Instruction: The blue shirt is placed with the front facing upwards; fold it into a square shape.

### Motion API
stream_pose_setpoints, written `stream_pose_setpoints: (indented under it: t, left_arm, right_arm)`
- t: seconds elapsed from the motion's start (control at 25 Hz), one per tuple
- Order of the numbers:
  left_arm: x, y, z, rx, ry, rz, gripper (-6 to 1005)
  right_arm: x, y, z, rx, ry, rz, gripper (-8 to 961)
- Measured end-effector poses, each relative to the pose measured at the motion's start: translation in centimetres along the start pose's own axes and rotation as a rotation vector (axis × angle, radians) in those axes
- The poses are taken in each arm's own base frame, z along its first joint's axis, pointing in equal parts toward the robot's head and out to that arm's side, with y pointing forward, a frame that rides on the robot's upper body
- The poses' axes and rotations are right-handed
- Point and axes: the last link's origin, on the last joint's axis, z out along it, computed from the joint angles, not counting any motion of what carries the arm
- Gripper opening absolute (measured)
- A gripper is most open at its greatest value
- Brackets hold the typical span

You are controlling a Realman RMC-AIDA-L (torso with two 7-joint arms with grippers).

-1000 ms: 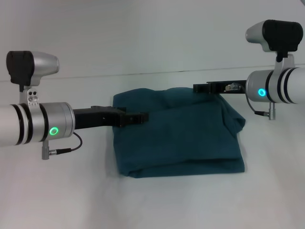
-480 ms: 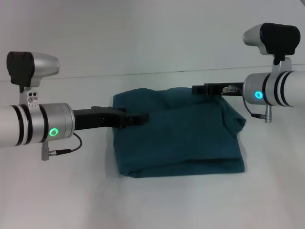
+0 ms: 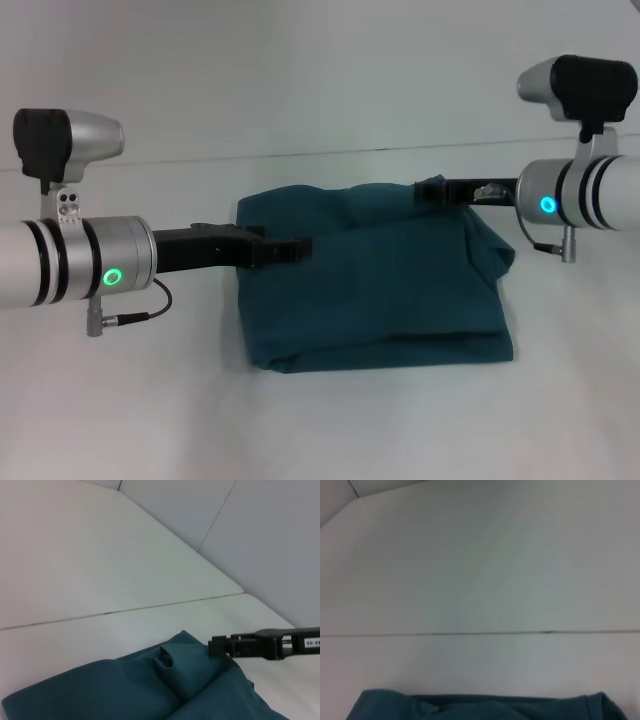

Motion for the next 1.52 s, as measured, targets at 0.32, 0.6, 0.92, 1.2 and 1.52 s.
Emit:
stream_pose_setpoints:
  t: [0.32,0.6,0.92,1.2,1.52]
  left_arm:
    - [0.1,0.0,0.1,0.000,0.000,0.004,844]
    - [0.1,-0.1,0.0,0.005,0.001,0.006,844]
    - [0.1,-0.1,0.0,0.007,0.004,0.004,844]
    - [0.1,-0.2,-0.1,0.008,0.006,0.008,844]
    - [0.2,-0.3,-0.1,0.015,0.010,0.014,844]
  right_arm:
    - [0.2,0.8,0.3,-0.018,0.002,-0.016,493]
    - [0.0,0.7,0.2,-0.019,-0.004,-0.023,317]
    - [0.1,0.8,0.2,-0.023,-0.004,-0.043,131]
    - [0.0,0.5,-0.1,-0.017,-0.036,-0.039,23]
    - [1.0,-0.7,-1.4,-0.019,-0.120,0.042,9]
